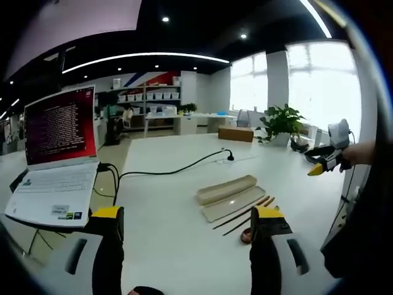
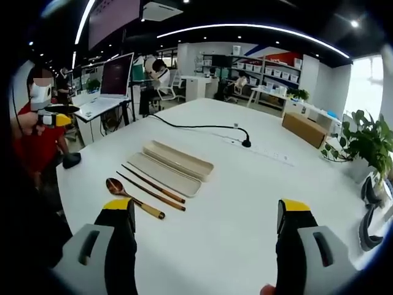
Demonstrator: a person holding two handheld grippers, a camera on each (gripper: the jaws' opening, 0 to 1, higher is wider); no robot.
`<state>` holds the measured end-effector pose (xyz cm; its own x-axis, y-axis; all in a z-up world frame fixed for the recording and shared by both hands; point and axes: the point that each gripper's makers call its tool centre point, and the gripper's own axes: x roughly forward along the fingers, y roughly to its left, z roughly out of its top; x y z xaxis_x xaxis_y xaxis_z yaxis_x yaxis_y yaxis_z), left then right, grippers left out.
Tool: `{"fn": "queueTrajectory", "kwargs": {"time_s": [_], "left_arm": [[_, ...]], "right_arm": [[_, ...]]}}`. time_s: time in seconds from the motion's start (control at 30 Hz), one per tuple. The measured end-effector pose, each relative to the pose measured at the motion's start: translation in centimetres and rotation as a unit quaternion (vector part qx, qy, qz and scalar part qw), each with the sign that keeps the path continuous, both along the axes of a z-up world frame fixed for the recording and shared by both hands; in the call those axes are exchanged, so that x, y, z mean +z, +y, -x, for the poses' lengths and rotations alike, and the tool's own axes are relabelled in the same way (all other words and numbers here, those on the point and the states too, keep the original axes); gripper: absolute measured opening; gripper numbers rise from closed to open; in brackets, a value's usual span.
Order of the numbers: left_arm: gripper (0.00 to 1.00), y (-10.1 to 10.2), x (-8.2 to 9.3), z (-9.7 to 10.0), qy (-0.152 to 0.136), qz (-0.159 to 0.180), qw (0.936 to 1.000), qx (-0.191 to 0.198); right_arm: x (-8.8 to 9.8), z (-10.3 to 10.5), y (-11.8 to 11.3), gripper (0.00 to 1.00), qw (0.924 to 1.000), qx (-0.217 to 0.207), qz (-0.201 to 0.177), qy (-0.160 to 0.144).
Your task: Arrange the utensils inside the cutlery case until each visible utensil rests in its matching compartment.
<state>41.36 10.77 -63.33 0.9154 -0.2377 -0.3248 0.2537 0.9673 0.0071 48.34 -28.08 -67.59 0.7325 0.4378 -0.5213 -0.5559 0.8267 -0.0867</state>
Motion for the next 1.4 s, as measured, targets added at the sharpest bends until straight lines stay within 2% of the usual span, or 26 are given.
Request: {"fn": "queueTrajectory", "kwargs": {"time_s": [0.37, 0.6, 0.8, 0.9, 1.27, 1.4], "left_arm": [[0.79, 0.7, 0.0, -0.2, 0.009, -0.012, 0.9999, 0.0], [0.75, 0.6, -0.7, -0.4, 0.018, -0.028, 0.9994, -0.005], [0.71, 0.8, -1.6, -0.1, 0.035, -0.041, 0.9985, -0.009], [0.72, 0.8, -1.7, 0.1, 0.042, -0.044, 0.998, -0.014], [0.69, 1.3, -1.7, 0.3, 0.054, -0.049, 0.9973, -0.005], [0.69, 1.4, -2.1, 0.3, 0.062, -0.053, 0.9966, -0.006]], "right_arm": [[0.2, -0.2, 1.0, 0.93, 0.9998, 0.019, -0.009, 0.002], [0.0, 0.1, 1.8, 0.84, 0.9988, 0.047, -0.005, 0.011], [-0.1, 0.1, 2.6, 0.74, 0.9975, 0.065, -0.017, 0.019], [-0.3, -0.1, 3.7, 0.71, 0.9958, 0.085, -0.021, 0.026], [-1.4, -0.7, 6.4, 0.68, 0.9892, 0.138, -0.008, 0.051], [-1.5, -1.2, 7.0, 0.67, 0.9871, 0.152, -0.006, 0.05]]}}
